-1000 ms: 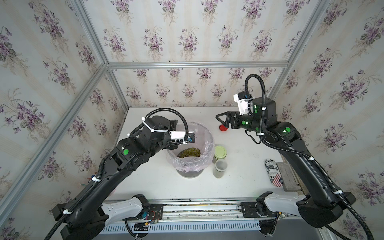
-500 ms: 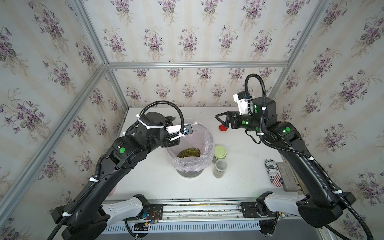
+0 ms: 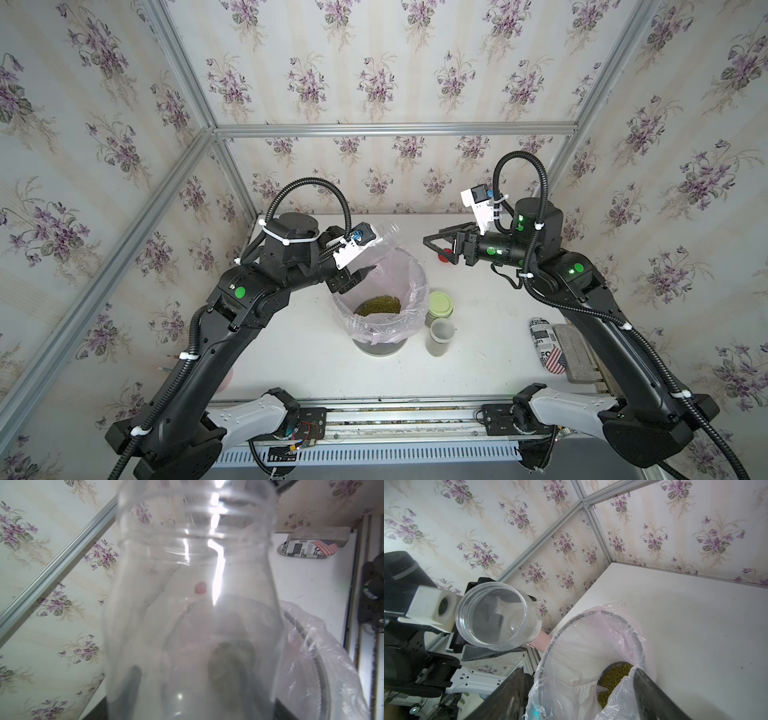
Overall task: Empty moldy mung beans from jars
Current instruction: Pour the moldy mung beans from the jar into the trash bin, then place the jar at the center of the board.
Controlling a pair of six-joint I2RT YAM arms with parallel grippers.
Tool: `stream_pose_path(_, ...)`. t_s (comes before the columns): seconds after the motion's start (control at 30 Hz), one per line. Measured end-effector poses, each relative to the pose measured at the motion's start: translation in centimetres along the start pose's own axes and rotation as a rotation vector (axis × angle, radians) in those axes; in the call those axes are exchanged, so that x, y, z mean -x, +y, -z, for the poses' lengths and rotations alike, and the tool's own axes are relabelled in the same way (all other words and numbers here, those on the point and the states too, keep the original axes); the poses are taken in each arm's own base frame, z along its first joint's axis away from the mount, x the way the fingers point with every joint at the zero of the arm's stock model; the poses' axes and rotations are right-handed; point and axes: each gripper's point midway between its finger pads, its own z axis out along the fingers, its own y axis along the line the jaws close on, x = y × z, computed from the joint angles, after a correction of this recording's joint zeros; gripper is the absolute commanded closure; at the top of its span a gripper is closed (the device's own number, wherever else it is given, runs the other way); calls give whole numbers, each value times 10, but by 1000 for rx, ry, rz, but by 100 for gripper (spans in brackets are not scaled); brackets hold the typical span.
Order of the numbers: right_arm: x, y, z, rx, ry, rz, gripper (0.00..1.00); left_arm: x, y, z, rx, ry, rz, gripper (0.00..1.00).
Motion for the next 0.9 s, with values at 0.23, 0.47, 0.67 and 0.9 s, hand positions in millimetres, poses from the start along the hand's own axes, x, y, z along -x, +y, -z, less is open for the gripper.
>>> stream_pose_path(0.23, 8, 34, 7, 178, -38, 10, 21, 21, -3, 1, -82, -131, 156, 67)
stream_pose_path(0.47, 20, 57, 9, 275, -76, 25, 20, 38, -9, -2, -166, -236, 266, 67)
stream_pose_path(0.67, 17, 78, -1, 332, -61, 30, 20, 47, -13, -2, -212, -297, 323, 67)
stream_pose_path(0.9, 17, 94, -15, 351, -67, 47, 19, 57, -14, 1, -245, -349, 361, 66)
